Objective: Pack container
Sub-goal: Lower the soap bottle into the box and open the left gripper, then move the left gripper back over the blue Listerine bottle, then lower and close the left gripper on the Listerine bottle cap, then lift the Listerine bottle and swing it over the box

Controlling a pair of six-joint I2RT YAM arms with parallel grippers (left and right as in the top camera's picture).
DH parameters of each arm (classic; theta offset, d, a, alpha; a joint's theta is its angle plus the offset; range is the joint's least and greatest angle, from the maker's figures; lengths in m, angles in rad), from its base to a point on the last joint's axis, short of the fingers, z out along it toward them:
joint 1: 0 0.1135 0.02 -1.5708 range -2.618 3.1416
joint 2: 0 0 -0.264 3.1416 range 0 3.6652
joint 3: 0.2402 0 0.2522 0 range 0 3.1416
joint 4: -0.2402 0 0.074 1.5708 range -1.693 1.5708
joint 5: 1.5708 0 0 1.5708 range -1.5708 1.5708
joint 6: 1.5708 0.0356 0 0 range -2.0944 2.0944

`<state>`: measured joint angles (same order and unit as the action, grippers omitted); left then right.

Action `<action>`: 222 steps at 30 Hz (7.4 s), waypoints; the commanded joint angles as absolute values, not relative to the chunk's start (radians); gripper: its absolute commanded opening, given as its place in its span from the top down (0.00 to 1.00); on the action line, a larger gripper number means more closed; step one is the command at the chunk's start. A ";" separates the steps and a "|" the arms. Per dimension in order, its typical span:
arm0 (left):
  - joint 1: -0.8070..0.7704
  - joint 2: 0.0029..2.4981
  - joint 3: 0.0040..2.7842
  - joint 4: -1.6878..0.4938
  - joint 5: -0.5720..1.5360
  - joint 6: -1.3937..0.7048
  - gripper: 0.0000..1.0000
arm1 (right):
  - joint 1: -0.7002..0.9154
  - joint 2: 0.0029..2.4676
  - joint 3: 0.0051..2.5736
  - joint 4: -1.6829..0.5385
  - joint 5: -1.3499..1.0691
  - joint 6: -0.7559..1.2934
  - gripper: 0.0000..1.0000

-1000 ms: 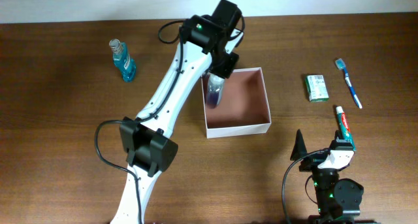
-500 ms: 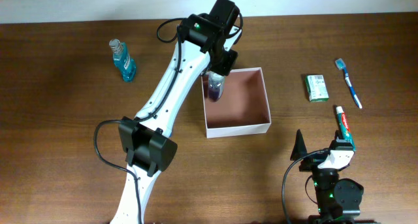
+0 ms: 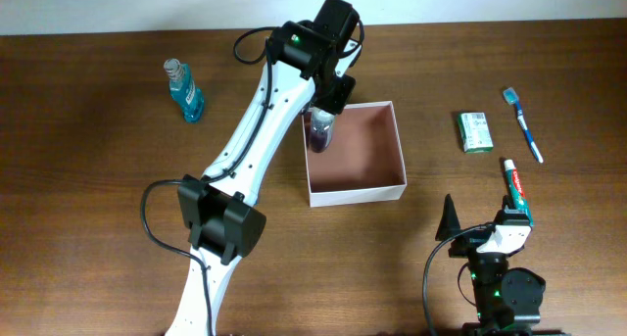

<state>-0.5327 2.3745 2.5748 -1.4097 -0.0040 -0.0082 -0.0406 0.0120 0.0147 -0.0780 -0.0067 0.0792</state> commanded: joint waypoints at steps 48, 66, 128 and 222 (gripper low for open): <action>-0.340 2.255 2.886 -1.675 -0.098 -0.084 0.01 | -0.041 0.003 0.006 -0.078 0.005 0.090 0.02; 0.031 2.246 2.793 -1.662 0.019 0.031 0.01 | -0.041 0.003 0.006 -0.078 0.005 0.090 0.02; 0.054 2.371 2.263 -1.085 -0.007 0.152 0.08 | -0.041 0.003 0.006 -0.078 0.005 0.090 0.02; -0.533 1.922 2.372 -1.152 0.340 0.052 0.79 | -0.041 0.003 0.006 -0.078 0.005 0.090 0.02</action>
<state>-0.5209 1.8816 2.3489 -1.1637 0.3492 0.0624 -0.0406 0.0120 0.0147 -0.0780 -0.0067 0.0792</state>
